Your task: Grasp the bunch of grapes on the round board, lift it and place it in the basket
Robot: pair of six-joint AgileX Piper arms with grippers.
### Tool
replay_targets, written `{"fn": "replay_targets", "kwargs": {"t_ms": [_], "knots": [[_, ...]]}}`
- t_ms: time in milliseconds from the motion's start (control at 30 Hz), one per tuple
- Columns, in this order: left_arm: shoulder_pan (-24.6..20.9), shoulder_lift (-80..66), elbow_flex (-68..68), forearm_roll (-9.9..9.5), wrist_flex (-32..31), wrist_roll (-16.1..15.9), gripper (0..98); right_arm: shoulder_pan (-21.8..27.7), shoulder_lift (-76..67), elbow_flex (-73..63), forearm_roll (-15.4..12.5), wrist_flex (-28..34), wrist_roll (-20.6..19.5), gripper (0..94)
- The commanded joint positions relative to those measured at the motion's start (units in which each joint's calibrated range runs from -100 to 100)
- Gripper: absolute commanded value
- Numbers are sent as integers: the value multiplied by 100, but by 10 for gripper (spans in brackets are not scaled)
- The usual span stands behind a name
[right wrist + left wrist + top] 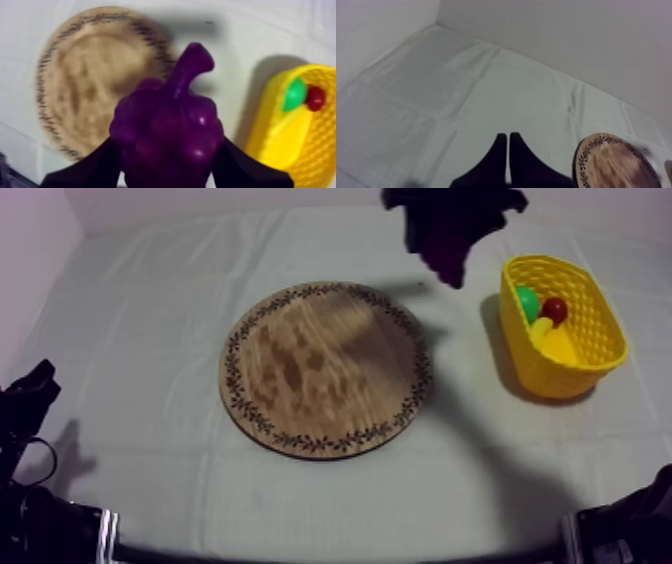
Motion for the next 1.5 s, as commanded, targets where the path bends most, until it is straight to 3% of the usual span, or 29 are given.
{"fn": "replay_targets", "kwargs": {"t_ms": [0,500,1033,1167,1467], "knots": [[2,2,-4,1,-1,1,0,381,-141,263,81,-16,257,312],[2,2,-4,1,-1,1,0,1728,-583,1328,543,-407,831,315],[2,2,-4,1,-1,1,0,1924,-204,2135,691,-882,773,330],[2,2,-4,1,-1,1,0,1958,70,2184,655,-956,769,377],[2,2,-4,1,-1,1,0,1881,528,2041,542,-1013,744,589]]}}
